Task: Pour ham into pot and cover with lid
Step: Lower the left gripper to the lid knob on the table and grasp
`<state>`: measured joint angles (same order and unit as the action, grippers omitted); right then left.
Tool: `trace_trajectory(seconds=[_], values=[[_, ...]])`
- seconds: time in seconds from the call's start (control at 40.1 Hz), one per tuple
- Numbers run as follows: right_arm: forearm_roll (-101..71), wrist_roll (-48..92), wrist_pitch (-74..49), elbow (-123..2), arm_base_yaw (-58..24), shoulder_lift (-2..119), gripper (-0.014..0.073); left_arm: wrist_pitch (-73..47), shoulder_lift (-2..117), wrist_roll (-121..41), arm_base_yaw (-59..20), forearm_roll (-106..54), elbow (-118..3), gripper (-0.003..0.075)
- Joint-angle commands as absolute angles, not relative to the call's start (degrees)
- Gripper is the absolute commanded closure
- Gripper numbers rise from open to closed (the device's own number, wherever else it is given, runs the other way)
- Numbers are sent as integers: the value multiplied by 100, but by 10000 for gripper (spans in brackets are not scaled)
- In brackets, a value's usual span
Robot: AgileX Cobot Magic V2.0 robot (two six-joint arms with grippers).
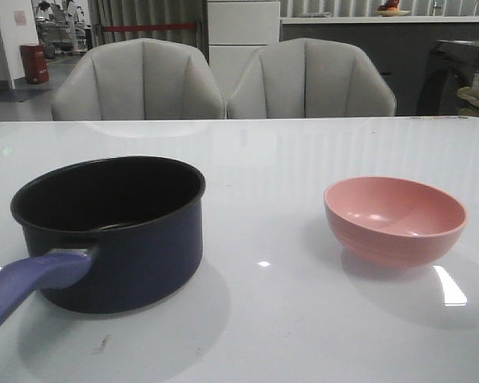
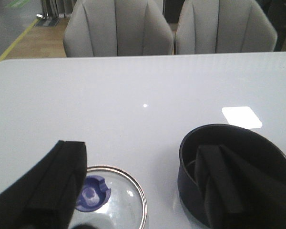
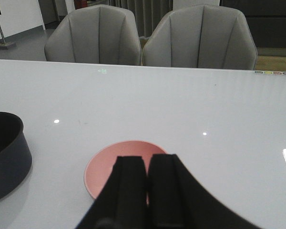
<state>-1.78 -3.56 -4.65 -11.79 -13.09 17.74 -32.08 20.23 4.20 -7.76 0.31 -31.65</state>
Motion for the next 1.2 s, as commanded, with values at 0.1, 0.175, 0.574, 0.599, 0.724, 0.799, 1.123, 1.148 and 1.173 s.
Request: trace_trajectory(seconds=[0.1, 0.175, 0.574, 0.599, 0.724, 0.799, 1.123, 1.148, 1.173], values=[[-157, -288, -31, -1336, -1316, 1809, 433, -3550, 2990, 729, -761, 39, -3485, 46], [-157, -288, -31, -1336, -1316, 1809, 433, -3673, 3369, 742, -737, 39, -3543, 14], [-157, -288, -31, -1336, -1321, 1809, 433, -4625, 5908, 1079, 33, 61, -4704, 20], [-157, -288, -31, -1336, -1321, 1809, 433, -4745, 6093, 1079, 72, 61, -4803, 20], [-157, -288, -31, -1336, -1321, 1809, 433, -5021, 6810, 1079, 179, 49, -5128, 20], [-157, -288, -31, -1336, -1321, 1809, 433, -5030, 7127, 1079, 179, 0, -5283, 20], [-157, -288, -31, -1336, -1321, 1809, 433, -5586, 8359, 1079, 346, -191, -6195, 20], [-157, -288, -31, -1336, -1321, 1809, 433, -5642, 8430, 1079, 397, -211, -6255, 20], [-157, -288, -31, -1336, -1321, 1809, 433, -5704, 8473, 1079, 437, -257, -6326, 20]])
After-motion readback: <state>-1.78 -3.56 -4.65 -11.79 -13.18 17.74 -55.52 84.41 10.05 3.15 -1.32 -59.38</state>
